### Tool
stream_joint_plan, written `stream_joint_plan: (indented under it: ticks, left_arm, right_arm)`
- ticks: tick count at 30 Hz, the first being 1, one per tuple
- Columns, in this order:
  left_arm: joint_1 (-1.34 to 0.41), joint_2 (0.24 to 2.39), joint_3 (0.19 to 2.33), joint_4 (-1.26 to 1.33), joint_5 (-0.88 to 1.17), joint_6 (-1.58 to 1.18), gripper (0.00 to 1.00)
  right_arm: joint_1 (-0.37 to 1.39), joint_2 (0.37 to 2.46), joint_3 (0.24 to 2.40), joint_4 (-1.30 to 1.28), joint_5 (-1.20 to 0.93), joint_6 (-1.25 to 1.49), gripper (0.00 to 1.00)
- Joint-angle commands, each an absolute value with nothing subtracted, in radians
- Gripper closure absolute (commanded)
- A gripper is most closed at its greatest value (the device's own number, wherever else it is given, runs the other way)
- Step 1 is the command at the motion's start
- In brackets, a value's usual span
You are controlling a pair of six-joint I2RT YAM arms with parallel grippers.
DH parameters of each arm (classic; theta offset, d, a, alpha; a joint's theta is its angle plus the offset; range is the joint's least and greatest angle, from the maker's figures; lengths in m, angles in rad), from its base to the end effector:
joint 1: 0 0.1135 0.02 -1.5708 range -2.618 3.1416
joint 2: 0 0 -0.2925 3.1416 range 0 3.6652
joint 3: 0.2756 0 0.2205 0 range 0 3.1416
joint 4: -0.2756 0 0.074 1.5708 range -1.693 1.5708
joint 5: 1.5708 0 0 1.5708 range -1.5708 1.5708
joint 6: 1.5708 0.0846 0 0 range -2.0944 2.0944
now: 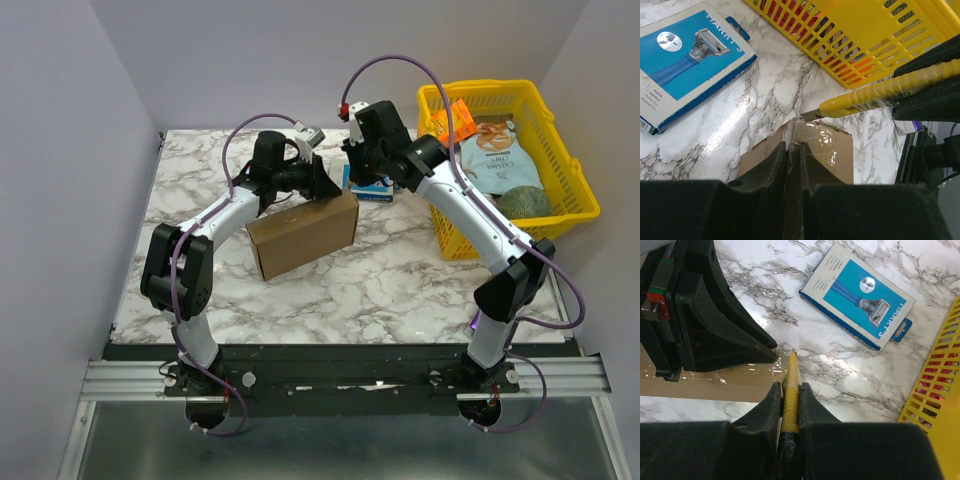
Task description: Unpack the express box
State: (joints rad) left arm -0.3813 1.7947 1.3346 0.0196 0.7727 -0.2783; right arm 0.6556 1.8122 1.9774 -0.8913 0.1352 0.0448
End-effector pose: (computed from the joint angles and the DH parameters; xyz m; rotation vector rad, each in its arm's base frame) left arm 0.3710 -0.2124 0.3009 0.6215 1.9812 -1.1867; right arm 0.3299 0.2393 0.3868 -0.6239 2.2113 0.2080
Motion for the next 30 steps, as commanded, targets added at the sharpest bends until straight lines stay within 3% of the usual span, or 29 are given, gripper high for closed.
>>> stream_joint_plan:
  ticks: [1,30]
  left_arm:
    - [-0.399,1.893,1.272,-0.193,0.664,-0.224,1.0]
    - [-0.399,1.907,1.279,-0.195,0.666,-0.224,1.0]
  right_arm:
    - [0.661,1.781,1.989,-0.885,0.164,0.049,1.0]
    - [0.663,1.809,1.985,-0.888,0.141,0.043,1.0]
